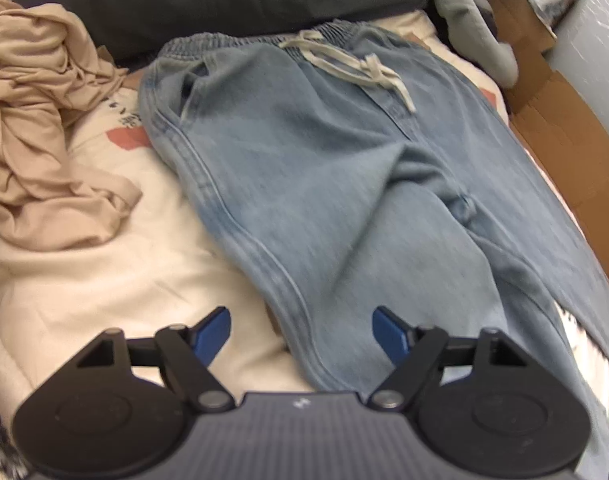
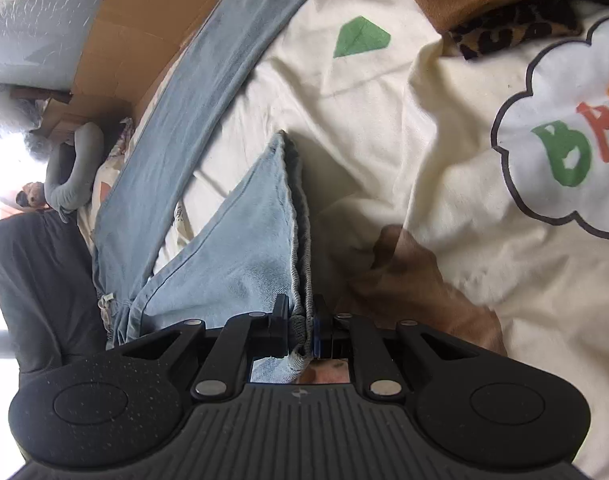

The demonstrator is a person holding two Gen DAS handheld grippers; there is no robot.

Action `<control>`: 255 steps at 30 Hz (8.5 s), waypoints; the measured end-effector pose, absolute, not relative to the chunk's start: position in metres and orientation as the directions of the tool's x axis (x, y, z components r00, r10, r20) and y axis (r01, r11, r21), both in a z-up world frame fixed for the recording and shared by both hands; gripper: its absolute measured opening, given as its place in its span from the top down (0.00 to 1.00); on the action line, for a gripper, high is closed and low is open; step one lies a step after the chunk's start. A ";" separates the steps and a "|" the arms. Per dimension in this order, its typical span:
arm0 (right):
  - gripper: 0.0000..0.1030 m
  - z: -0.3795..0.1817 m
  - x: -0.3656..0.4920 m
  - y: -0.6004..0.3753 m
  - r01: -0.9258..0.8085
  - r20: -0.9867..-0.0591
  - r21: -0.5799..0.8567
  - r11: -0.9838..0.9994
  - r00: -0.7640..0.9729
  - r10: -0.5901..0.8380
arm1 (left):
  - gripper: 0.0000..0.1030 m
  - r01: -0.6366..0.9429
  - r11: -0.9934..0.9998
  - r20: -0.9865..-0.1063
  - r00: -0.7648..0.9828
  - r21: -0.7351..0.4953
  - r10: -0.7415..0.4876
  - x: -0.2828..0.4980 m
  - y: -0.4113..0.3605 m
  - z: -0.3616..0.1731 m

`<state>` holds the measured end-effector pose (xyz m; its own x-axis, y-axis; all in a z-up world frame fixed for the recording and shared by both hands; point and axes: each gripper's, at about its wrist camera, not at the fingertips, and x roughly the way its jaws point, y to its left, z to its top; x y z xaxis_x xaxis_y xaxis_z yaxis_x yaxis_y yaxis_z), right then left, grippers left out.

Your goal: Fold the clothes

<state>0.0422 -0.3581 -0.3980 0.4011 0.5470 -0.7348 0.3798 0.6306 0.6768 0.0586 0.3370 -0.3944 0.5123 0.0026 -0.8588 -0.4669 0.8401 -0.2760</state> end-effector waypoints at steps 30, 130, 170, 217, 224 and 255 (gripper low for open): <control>0.91 -0.302 -0.029 -0.378 0.328 -0.813 0.556 0.764 0.406 0.417 | 0.89 -0.655 0.628 -0.828 0.559 -0.422 0.027 0.070 0.426 -0.401; 0.81 -0.395 -0.011 -0.383 0.159 -0.884 0.359 0.920 0.374 0.281 | 0.58 -0.315 0.935 -0.875 0.484 -0.163 0.011 0.230 0.280 -0.354; 0.88 -0.373 -0.049 -0.397 0.300 -0.939 0.241 0.923 0.312 0.144 | 0.73 -0.183 0.970 -0.923 0.376 -0.160 -0.081 0.275 0.217 -0.407; 0.60 -0.390 -0.109 -0.430 0.365 -0.908 0.413 0.834 0.236 0.347 | 0.70 -0.309 0.940 -0.925 0.379 -0.147 -0.020 0.138 0.305 -0.337; 0.55 -0.419 -0.134 -0.417 0.371 -0.886 0.463 0.805 0.189 0.423 | 0.63 -0.382 0.914 -0.938 0.347 -0.137 0.005 0.101 0.325 -0.353; 0.99 -0.433 -0.140 -0.401 0.415 -0.851 0.510 0.753 0.117 0.512 | 0.65 -0.580 0.754 -0.901 0.431 -0.309 -0.038 0.069 0.366 -0.402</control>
